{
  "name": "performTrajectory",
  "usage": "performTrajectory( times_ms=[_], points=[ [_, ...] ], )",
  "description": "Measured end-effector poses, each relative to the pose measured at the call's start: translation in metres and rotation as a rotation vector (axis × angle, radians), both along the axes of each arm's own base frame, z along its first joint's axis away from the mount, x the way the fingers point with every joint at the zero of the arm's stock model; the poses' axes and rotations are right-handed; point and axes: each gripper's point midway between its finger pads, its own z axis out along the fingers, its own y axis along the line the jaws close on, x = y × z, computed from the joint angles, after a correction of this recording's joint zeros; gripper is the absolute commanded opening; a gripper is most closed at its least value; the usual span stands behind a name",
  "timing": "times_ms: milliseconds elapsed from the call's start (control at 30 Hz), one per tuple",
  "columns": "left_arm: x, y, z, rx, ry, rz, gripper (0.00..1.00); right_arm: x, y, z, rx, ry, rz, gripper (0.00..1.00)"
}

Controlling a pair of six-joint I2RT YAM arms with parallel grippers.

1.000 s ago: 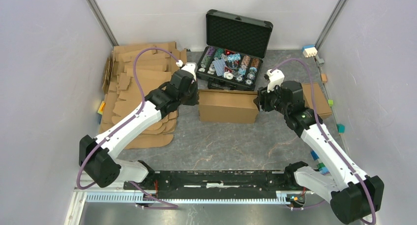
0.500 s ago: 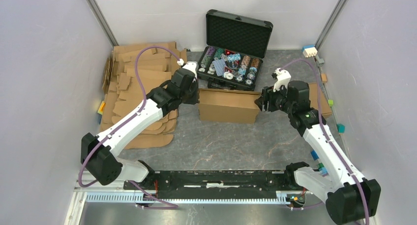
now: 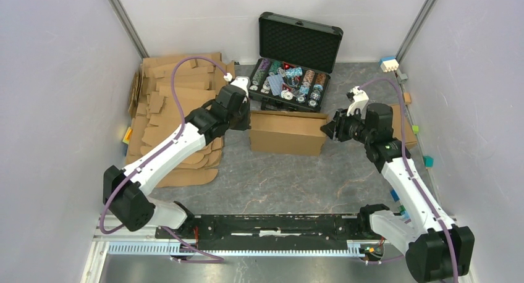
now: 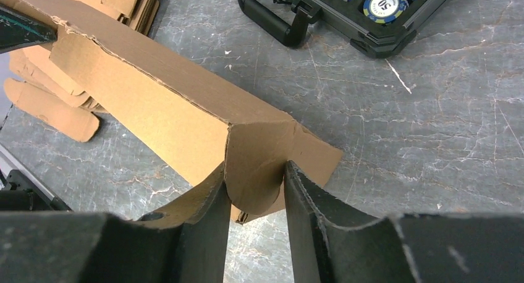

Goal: Fold the paper box

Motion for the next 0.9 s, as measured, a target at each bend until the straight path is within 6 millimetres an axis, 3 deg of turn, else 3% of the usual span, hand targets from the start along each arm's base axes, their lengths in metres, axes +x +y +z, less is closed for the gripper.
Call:
performTrajectory(
  times_ms=[467,900],
  points=[
    [-0.001,0.0008,0.0011,0.028,0.03,-0.005,0.04,0.0021,0.0006,0.006,0.039,-0.011,-0.019,0.14],
    [0.0022,-0.0004,0.0011,0.084,0.055,0.005,0.03,0.0009,0.0013,0.0074,0.062,0.01,-0.034,0.14]
  ],
)
